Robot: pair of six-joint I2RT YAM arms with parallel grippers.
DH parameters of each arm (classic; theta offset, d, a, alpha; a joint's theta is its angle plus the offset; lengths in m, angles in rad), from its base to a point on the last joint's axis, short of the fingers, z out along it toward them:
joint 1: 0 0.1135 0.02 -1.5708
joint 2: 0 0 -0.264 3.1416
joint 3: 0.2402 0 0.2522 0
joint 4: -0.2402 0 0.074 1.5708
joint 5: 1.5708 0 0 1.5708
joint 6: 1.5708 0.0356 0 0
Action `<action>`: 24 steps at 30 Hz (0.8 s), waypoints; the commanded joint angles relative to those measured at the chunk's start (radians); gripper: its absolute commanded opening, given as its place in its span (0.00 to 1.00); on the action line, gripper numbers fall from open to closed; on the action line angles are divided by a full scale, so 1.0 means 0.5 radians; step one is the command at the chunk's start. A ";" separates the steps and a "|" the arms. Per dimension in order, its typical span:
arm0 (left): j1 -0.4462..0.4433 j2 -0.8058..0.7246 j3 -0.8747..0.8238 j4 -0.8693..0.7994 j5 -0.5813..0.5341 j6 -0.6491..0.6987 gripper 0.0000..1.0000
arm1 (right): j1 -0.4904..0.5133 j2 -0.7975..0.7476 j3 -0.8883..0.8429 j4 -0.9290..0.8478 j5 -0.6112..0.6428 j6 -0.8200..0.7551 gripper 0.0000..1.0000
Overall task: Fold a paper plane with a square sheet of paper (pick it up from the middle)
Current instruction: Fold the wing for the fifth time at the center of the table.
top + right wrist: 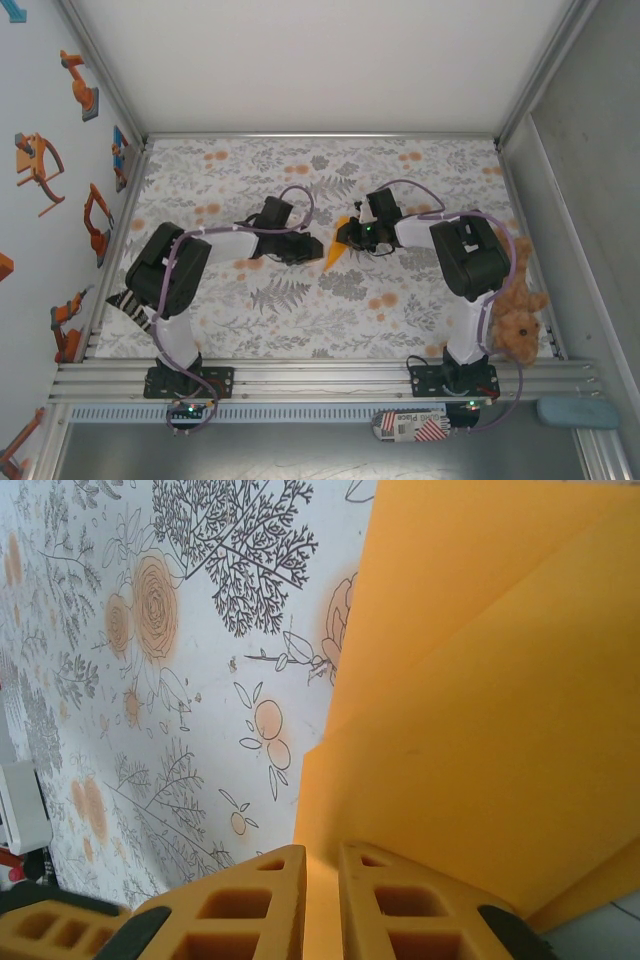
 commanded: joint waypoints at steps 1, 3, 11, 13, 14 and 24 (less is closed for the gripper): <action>-0.062 -0.106 0.052 -0.022 -0.109 -0.010 0.20 | -0.011 0.012 0.036 -0.073 0.009 -0.031 0.16; -0.102 -0.106 0.086 -0.022 -0.140 -0.010 0.17 | -0.011 0.012 0.037 -0.076 0.009 -0.031 0.16; -0.205 0.106 0.301 -0.202 -0.239 -0.002 0.08 | -0.012 0.025 0.049 -0.089 0.000 -0.031 0.14; -0.203 0.154 0.324 -0.205 -0.236 -0.016 0.07 | -0.012 0.025 0.049 -0.089 -0.004 -0.031 0.14; -0.205 0.173 0.337 -0.207 -0.228 -0.016 0.07 | -0.012 0.025 0.049 -0.087 -0.004 -0.031 0.14; -0.206 0.283 0.425 -0.265 -0.189 0.015 0.06 | -0.011 0.028 0.045 -0.099 0.006 -0.034 0.13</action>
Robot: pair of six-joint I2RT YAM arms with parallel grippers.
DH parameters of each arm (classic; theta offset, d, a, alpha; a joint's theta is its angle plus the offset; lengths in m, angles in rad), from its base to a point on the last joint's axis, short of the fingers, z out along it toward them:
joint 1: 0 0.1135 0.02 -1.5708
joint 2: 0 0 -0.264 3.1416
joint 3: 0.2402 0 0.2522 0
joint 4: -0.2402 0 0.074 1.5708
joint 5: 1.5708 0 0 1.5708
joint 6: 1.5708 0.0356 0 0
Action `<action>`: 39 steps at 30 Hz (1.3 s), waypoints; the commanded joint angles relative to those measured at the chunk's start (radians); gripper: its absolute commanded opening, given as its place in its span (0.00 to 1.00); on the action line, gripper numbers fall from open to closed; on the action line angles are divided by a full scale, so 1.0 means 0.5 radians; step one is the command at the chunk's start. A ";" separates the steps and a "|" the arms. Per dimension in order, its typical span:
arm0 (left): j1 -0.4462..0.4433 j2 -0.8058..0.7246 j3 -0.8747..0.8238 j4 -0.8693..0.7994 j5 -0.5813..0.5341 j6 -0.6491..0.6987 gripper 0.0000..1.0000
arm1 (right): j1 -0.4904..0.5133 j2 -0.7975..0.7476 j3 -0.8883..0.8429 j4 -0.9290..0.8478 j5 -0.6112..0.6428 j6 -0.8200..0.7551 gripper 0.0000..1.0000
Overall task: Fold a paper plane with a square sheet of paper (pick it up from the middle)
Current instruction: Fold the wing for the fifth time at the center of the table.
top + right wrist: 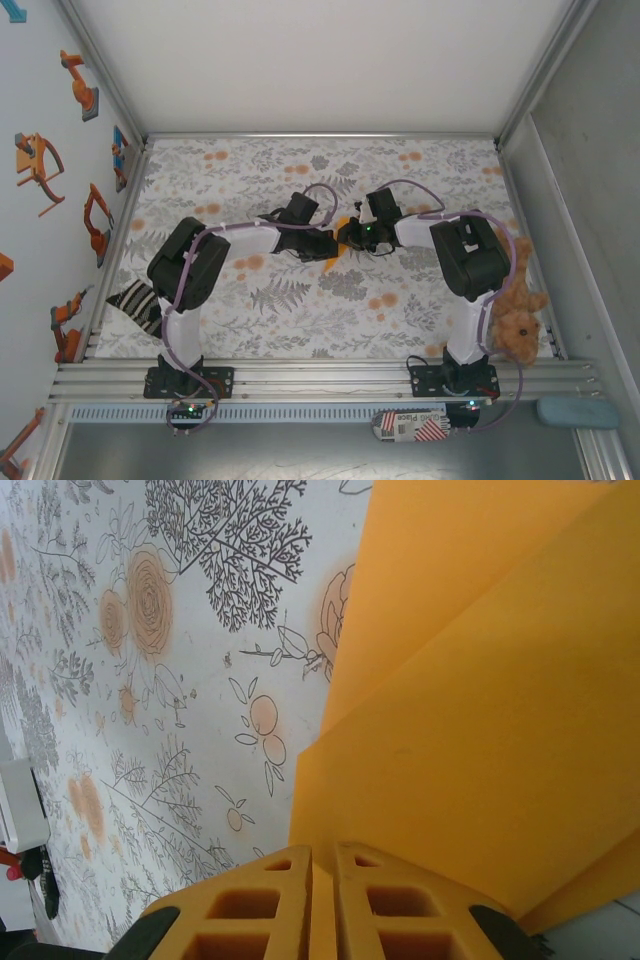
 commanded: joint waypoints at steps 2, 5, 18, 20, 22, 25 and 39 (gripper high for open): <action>-0.003 0.026 0.041 -0.062 0.027 0.024 0.06 | -0.012 0.030 0.033 -0.066 0.008 -0.026 0.13; -0.002 0.034 0.038 -0.068 0.041 0.027 0.06 | -0.011 0.033 0.036 -0.082 0.020 -0.024 0.13; -0.032 -0.016 0.002 -0.049 0.051 0.054 0.06 | -0.011 0.107 0.114 -0.317 0.180 -0.027 0.12; -0.033 -0.014 0.005 -0.053 0.046 0.053 0.06 | -0.011 0.102 0.116 -0.317 0.183 -0.024 0.12; -0.032 -0.005 0.007 -0.075 0.029 0.061 0.06 | -0.010 0.101 0.114 -0.317 0.183 -0.021 0.12; -0.029 0.015 0.007 -0.093 0.009 0.064 0.06 | -0.012 0.101 0.115 -0.315 0.183 -0.021 0.12; -0.029 0.072 -0.021 -0.094 0.006 0.055 0.05 | -0.012 0.104 0.113 -0.324 0.189 -0.024 0.11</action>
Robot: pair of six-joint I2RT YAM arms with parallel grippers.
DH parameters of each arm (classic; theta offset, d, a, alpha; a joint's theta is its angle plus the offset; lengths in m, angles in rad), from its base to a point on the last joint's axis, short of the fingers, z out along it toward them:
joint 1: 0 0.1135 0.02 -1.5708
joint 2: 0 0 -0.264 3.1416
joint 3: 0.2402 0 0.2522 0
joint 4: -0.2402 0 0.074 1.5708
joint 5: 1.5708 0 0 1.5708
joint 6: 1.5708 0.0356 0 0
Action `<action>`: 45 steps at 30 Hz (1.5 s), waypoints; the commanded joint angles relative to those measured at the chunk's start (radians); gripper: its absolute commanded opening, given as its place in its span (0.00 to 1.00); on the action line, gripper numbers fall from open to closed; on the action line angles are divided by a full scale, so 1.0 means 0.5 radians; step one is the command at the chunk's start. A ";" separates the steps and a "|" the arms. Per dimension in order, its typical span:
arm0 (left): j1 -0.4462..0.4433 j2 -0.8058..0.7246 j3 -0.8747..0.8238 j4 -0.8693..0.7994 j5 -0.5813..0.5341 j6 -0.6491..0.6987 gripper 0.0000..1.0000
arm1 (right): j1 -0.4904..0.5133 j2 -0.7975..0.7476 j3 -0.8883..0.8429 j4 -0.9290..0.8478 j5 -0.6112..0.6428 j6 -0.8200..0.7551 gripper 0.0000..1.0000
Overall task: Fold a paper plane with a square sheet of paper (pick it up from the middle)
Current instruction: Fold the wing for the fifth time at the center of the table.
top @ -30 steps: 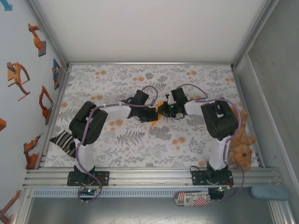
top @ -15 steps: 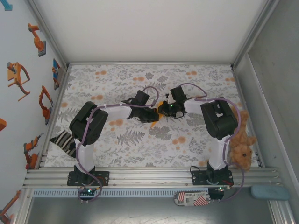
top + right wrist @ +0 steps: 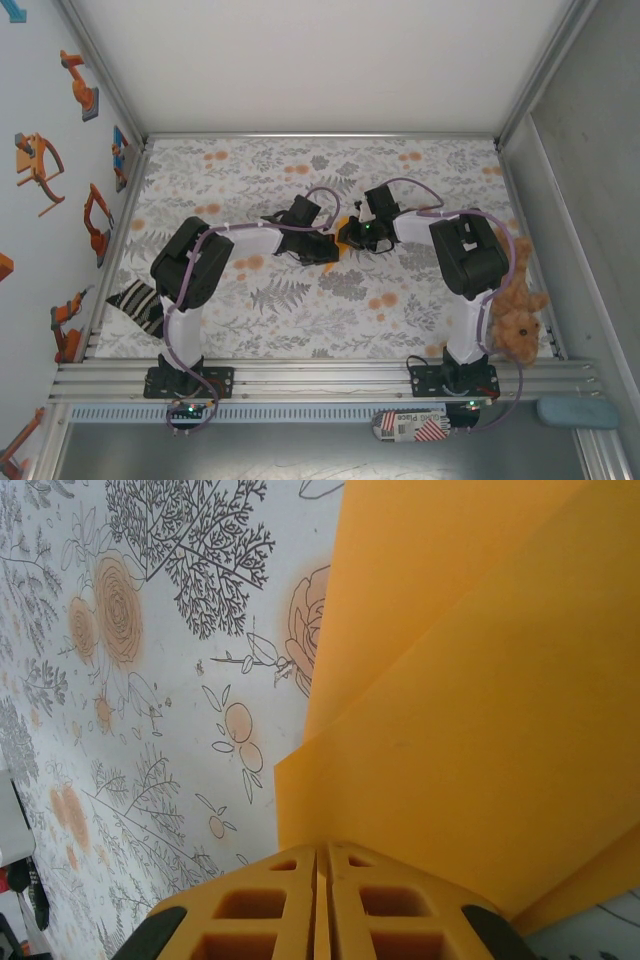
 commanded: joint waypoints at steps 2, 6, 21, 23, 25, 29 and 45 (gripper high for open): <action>0.000 0.043 -0.027 -0.049 -0.001 0.043 0.05 | -0.012 0.077 0.013 -0.141 0.128 -0.023 0.11; 0.003 0.044 -0.040 -0.043 -0.007 0.043 0.04 | -0.012 0.081 0.013 -0.144 0.131 -0.027 0.11; 0.041 0.053 -0.097 -0.005 0.001 0.039 0.03 | -0.011 0.096 0.026 -0.176 0.148 -0.038 0.12; 0.048 0.053 -0.111 0.006 0.011 0.033 0.03 | -0.012 0.099 0.028 -0.184 0.157 -0.041 0.11; 0.052 0.053 -0.121 0.017 0.017 0.030 0.03 | -0.012 0.100 0.031 -0.190 0.159 -0.047 0.12; 0.054 0.056 -0.152 0.018 0.020 0.026 0.02 | -0.011 0.103 0.035 -0.199 0.159 -0.053 0.11; 0.085 0.090 -0.237 0.161 0.105 -0.057 0.00 | -0.009 -0.275 0.015 -0.042 -0.092 -0.072 0.05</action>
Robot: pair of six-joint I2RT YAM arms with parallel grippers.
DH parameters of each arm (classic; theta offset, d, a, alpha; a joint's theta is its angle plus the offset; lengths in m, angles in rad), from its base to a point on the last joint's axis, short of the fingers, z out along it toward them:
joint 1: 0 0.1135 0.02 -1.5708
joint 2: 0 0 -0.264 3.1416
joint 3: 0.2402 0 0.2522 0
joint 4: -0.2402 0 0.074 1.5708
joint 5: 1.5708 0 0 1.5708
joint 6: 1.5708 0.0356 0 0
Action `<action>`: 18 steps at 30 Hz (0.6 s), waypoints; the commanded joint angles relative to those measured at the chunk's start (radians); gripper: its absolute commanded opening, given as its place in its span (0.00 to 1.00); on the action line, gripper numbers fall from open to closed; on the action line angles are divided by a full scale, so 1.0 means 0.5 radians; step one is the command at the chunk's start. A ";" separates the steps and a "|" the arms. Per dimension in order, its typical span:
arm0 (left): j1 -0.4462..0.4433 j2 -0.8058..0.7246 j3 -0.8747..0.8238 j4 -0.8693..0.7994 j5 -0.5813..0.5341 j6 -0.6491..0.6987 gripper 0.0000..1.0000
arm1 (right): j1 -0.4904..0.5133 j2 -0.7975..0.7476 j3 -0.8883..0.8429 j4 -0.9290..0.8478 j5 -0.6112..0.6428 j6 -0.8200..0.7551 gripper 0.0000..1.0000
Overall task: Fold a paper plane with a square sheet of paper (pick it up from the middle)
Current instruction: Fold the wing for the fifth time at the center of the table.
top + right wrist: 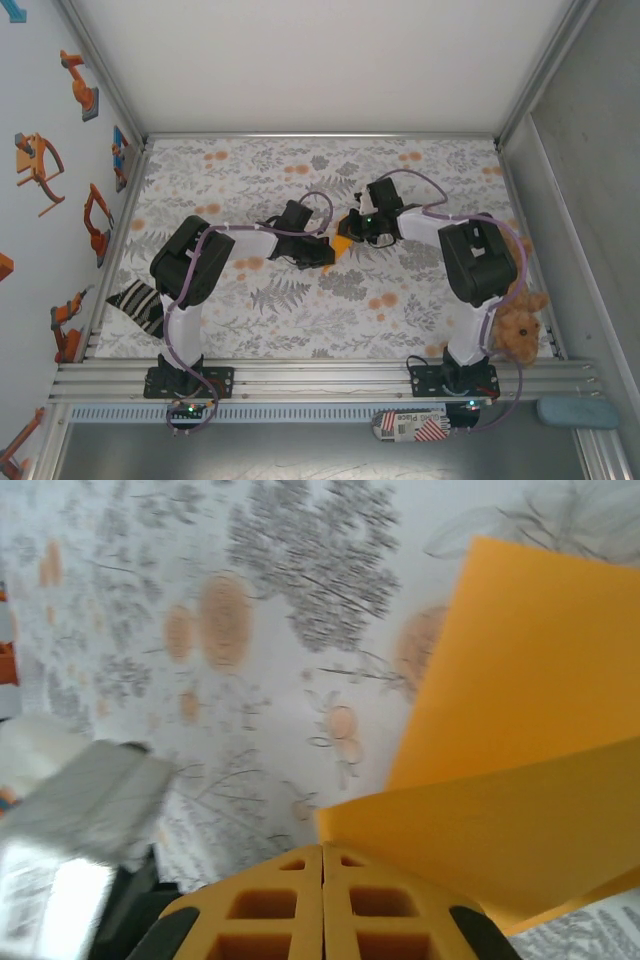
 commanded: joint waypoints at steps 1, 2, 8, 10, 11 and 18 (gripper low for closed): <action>0.008 0.070 -0.067 -0.076 -0.023 -0.035 0.00 | -0.006 -0.113 -0.051 0.017 -0.037 0.002 0.04; 0.009 0.070 -0.067 -0.071 -0.018 -0.039 0.00 | -0.005 -0.121 -0.083 0.024 -0.033 0.012 0.03; 0.012 0.060 -0.073 -0.058 -0.015 -0.045 0.00 | 0.013 -0.079 -0.151 0.001 -0.018 0.033 0.01; 0.011 0.058 -0.074 -0.057 -0.014 -0.045 0.00 | 0.026 -0.045 -0.142 -0.007 -0.018 0.030 0.00; 0.013 0.055 -0.076 -0.060 -0.013 -0.048 0.00 | 0.029 -0.030 -0.136 -0.016 -0.016 0.030 0.00; 0.011 0.036 -0.066 -0.051 -0.001 -0.051 0.00 | 0.042 0.088 -0.094 -0.036 0.030 0.021 0.00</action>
